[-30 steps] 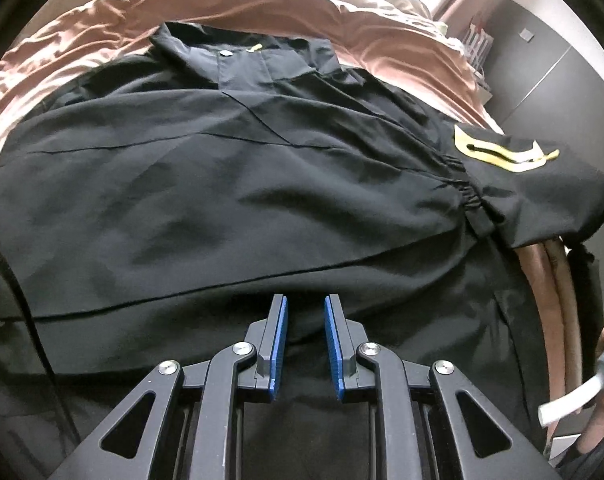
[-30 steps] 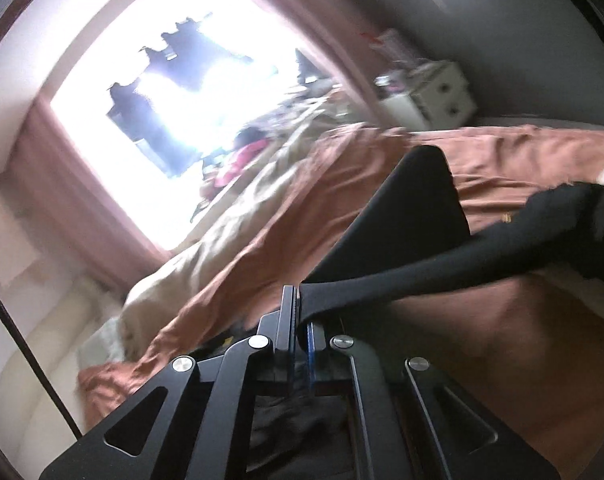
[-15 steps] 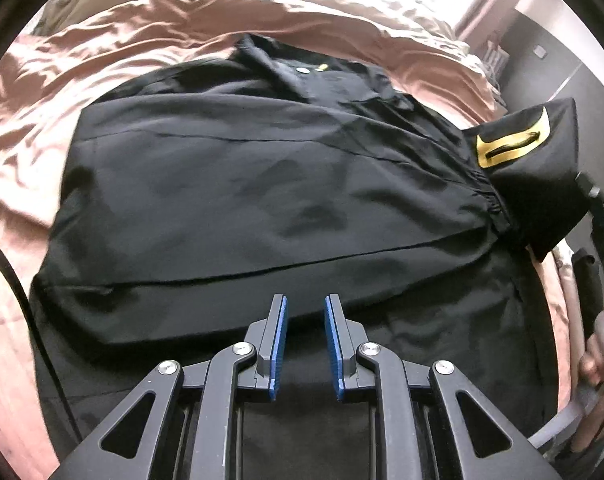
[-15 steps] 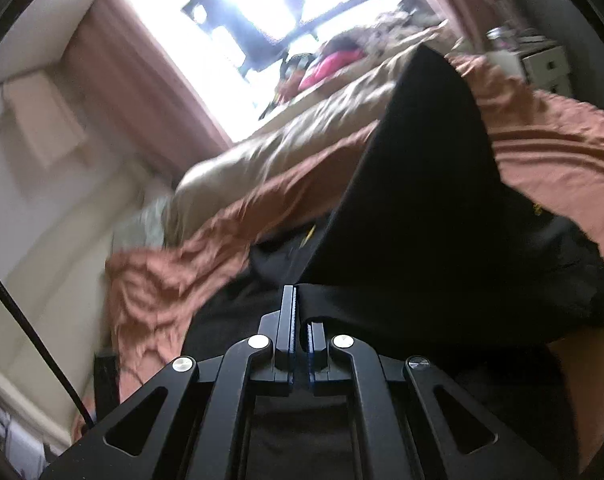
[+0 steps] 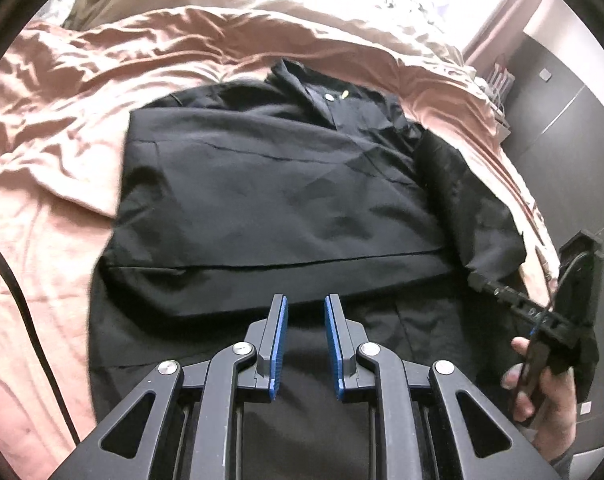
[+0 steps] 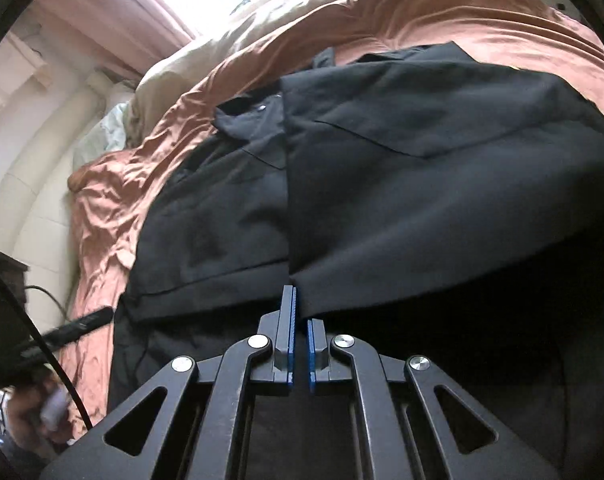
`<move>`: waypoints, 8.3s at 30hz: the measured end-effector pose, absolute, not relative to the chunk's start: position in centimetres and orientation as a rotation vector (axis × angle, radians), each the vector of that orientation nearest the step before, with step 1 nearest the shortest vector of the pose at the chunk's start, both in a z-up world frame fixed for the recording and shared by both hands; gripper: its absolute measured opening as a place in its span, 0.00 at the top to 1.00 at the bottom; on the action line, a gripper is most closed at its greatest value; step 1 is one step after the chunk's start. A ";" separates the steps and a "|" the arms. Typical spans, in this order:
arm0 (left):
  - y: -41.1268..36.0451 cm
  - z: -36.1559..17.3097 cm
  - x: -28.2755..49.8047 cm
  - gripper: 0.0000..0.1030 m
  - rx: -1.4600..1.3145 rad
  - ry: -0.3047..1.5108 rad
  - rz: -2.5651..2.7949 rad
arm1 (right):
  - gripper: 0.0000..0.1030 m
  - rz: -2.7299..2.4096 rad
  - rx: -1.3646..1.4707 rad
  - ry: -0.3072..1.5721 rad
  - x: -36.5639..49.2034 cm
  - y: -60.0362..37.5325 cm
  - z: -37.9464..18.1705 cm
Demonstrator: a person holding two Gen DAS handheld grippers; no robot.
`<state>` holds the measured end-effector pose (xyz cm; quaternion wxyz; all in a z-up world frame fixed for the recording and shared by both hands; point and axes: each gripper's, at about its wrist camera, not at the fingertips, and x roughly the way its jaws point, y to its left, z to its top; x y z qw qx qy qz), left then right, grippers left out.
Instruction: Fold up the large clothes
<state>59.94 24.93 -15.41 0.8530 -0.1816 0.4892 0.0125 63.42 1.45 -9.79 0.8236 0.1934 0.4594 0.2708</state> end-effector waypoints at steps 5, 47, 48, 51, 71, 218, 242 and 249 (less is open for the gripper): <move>24.6 -12.8 59.0 0.80 -0.364 1.006 0.036 | 0.15 0.574 0.604 0.951 60.9 -2.4 -9.6; 14.0 -19.6 67.4 0.79 -0.412 1.064 -0.190 | 0.97 0.459 0.878 0.642 61.1 -12.8 -9.4; 14.7 -19.3 66.9 0.79 -0.418 1.057 -0.178 | 0.97 0.459 0.854 0.630 60.5 -12.2 -8.5; 17.7 -18.1 64.8 0.79 -0.455 1.033 -0.134 | 0.97 0.484 0.810 0.600 59.2 -10.2 -6.7; 33.5 -15.6 53.5 0.79 -0.507 0.948 0.067 | 0.96 0.826 0.705 0.792 61.0 8.5 -8.0; 30.4 -11.8 39.8 0.42 -0.556 0.858 0.203 | 0.21 0.418 0.753 0.701 44.8 -18.9 -6.4; 26.7 -18.2 25.0 0.50 -0.631 0.889 0.150 | 0.21 0.355 0.479 0.761 31.4 -28.5 -4.3; 26.4 -21.2 23.2 0.50 -0.678 0.916 0.142 | 0.21 0.328 0.468 0.827 30.0 -29.4 -6.9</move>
